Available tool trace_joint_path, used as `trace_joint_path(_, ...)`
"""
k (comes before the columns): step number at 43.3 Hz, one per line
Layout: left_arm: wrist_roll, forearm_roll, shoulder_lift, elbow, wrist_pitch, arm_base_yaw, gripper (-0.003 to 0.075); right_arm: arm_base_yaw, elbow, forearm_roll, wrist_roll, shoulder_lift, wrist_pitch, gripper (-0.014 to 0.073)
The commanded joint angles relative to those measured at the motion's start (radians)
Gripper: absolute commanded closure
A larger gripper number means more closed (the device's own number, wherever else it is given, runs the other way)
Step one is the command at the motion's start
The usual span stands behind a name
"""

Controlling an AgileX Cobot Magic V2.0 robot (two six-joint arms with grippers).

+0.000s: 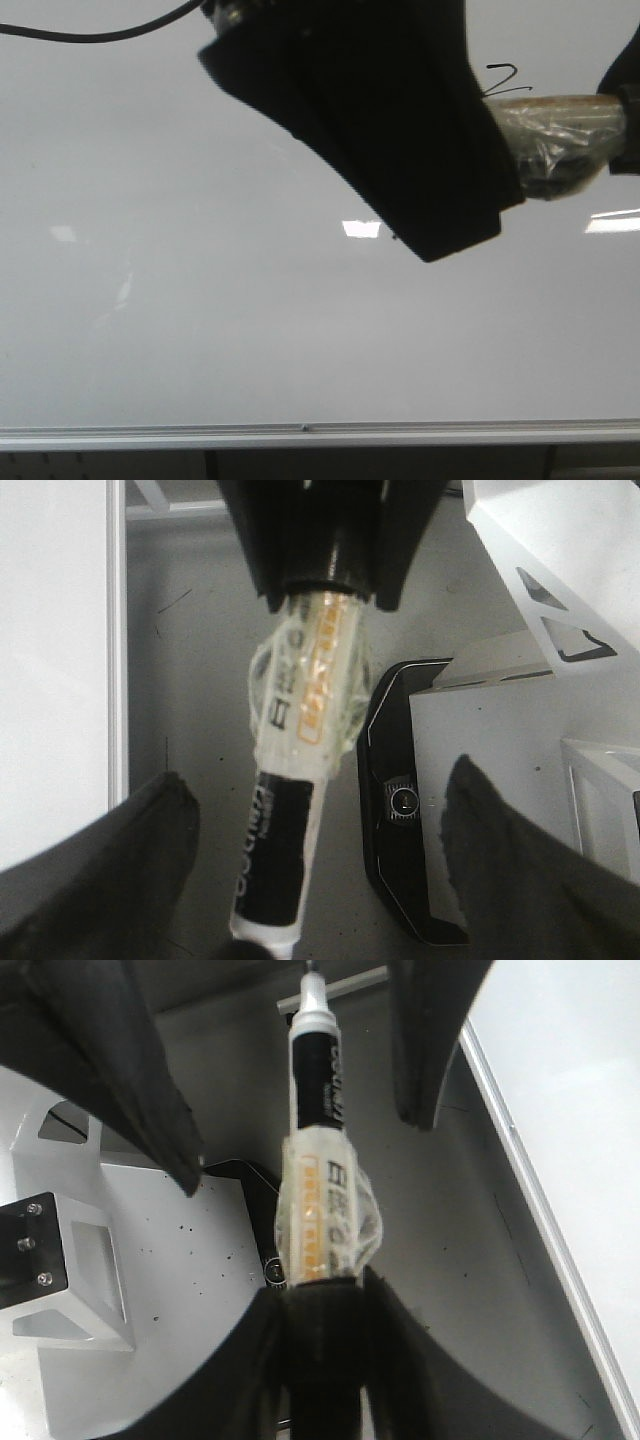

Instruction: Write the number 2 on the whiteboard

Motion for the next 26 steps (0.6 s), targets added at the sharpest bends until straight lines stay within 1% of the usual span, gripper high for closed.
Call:
trace_joint_path(1, 0.002, -0.035, -0.028, -0.035, -0.038, 0.000, 0.0370, 0.002, -0.031, 0.052, -0.011, -0.016, -0.021, 0.0660)
trace_joint_path(8, 0.002, -0.035, -0.028, -0.035, -0.044, 0.000, 0.0549, 0.002, -0.031, 0.051, -0.011, -0.016, -0.012, 0.0658)
trace_joint_path(10, 0.002, -0.035, -0.028, -0.035, -0.044, 0.000, 0.0583, 0.002, -0.031, 0.051, -0.011, -0.016, -0.008, 0.0648)
trace_joint_path(12, 0.002, -0.035, -0.028, -0.035, -0.044, 0.000, 0.0611, 0.002, -0.031, 0.051, -0.011, -0.016, -0.005, 0.0620)
trace_joint_path(15, 0.002, -0.035, -0.028, -0.035, -0.044, 0.000, 0.0650, 0.002, -0.031, 0.051, -0.011, -0.016, -0.001, 0.0537)
trace_joint_path(17, 0.002, -0.035, -0.028, -0.035, -0.044, 0.000, 0.0671, 0.002, -0.031, 0.051, -0.011, -0.016, -0.001, 0.0452)
trace_joint_path(22, 0.002, -0.035, -0.028, -0.035, -0.044, 0.000, 0.0692, 0.002, -0.032, 0.050, -0.008, -0.016, -0.006, 0.0211)
trace_joint_path(24, 0.000, -0.035, -0.028, -0.035, -0.044, 0.000, 0.0692, 0.002, -0.039, 0.033, 0.001, -0.019, -0.006, 0.0133)
trace_joint_path(26, -0.007, -0.033, -0.030, -0.035, -0.042, 0.002, 0.0692, -0.001, -0.051, 0.011, 0.026, -0.024, -0.001, 0.0089)
